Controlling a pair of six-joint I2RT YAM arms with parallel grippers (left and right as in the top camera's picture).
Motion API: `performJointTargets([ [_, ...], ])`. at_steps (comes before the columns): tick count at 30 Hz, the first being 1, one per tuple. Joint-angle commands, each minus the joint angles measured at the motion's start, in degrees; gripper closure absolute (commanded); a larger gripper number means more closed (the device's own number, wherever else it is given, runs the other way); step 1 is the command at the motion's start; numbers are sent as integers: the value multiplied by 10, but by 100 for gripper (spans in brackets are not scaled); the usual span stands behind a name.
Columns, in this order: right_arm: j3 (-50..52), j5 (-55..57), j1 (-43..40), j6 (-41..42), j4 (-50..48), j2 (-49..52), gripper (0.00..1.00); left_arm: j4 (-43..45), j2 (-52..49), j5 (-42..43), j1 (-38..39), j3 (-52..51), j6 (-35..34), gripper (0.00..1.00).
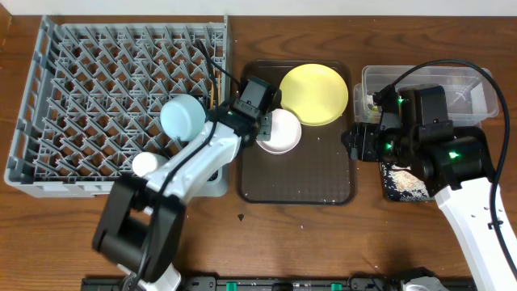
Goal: Sort waste into correct bins and load items into the dishwasher
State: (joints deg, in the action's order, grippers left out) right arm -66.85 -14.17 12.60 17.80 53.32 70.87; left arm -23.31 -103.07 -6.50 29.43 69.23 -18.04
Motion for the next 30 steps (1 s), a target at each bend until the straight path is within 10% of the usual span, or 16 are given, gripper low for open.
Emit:
performJointTargets([
  [1, -1, -3, -5, 4, 2, 3, 35, 20, -18, -14, -1, -3, 15, 55],
  [22, -1, -3, -5, 6, 3, 3, 35, 15, -92, 277, 0, -3, -37, 87],
  [30, -1, -3, -5, 6, 3, 3, 34, -6, -68, 271, -12, 2, -37, 93],
])
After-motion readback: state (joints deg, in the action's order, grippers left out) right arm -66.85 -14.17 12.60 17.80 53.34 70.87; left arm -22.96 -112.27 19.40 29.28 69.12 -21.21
